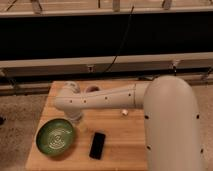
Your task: Push the ceramic bowl across the table
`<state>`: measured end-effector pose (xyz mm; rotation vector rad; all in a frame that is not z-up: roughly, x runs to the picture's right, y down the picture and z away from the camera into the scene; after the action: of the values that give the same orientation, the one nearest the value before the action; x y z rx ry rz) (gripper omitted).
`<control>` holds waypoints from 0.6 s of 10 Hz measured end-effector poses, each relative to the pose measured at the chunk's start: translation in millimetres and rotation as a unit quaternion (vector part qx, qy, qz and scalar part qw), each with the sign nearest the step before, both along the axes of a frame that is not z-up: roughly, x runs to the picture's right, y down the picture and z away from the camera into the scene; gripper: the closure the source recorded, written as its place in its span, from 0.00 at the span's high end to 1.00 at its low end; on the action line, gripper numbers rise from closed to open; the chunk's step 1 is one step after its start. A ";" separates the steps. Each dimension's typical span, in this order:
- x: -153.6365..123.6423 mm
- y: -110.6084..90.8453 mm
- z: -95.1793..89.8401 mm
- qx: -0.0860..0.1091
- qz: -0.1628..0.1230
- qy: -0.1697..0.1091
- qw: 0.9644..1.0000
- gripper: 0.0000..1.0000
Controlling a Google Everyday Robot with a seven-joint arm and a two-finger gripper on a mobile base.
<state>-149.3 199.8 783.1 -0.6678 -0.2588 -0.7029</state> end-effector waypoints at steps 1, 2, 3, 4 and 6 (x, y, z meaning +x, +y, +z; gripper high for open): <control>2.8 0.2 2.4 -0.001 -0.004 -0.003 1.000 0.30; 4.9 1.2 2.3 -0.002 -0.007 -0.005 1.000 0.20; 4.3 1.9 1.6 -0.002 -0.009 -0.006 1.000 0.12; -3.9 5.1 -0.1 -0.003 -0.013 -0.011 1.000 0.04; -22.5 9.3 -2.0 -0.003 -0.022 -0.022 1.000 0.02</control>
<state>-171.8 209.1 781.1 -0.6652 -0.2876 -0.7605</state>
